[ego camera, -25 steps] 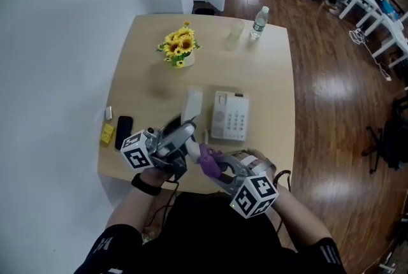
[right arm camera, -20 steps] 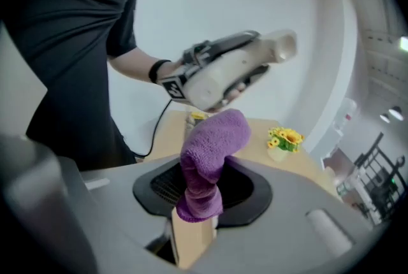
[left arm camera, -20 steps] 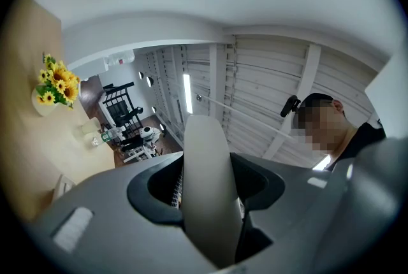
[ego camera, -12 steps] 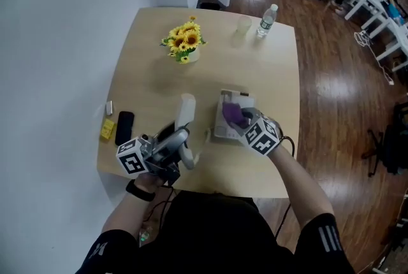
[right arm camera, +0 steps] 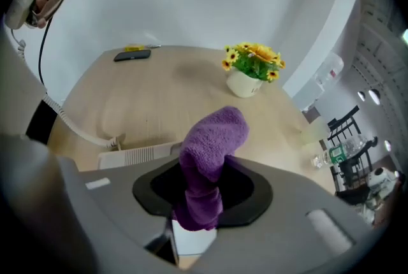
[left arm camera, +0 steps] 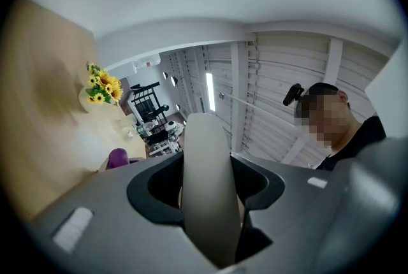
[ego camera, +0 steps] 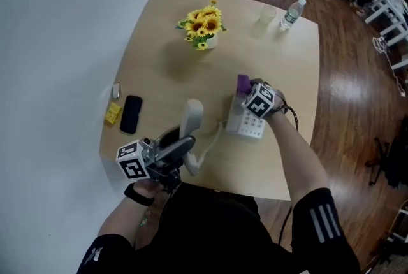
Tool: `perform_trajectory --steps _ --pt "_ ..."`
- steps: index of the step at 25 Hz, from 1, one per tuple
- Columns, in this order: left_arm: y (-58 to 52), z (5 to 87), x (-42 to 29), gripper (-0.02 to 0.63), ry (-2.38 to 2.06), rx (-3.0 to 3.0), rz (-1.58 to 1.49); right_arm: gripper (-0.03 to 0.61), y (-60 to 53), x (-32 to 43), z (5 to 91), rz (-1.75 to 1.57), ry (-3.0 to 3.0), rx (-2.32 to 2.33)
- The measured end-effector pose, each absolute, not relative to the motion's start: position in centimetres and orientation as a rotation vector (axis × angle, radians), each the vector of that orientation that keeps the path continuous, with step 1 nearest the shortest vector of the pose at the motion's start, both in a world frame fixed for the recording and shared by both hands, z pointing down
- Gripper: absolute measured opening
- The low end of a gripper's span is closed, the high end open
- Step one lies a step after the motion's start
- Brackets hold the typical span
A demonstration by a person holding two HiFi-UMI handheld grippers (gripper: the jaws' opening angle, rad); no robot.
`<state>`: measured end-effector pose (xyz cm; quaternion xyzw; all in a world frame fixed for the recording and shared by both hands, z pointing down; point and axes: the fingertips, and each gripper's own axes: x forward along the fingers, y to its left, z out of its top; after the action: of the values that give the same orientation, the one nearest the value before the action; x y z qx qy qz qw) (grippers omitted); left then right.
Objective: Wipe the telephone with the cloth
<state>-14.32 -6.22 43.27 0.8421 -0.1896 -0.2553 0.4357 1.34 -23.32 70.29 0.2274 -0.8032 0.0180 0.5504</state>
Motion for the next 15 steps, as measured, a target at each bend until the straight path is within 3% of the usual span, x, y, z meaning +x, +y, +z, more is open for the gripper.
perform_trajectory --steps 15 --pt "-6.9 43.3 -13.6 0.213 -0.454 2.101 -0.622 0.130 -12.2 -1.4 72.8 -0.110 -1.879 0.405"
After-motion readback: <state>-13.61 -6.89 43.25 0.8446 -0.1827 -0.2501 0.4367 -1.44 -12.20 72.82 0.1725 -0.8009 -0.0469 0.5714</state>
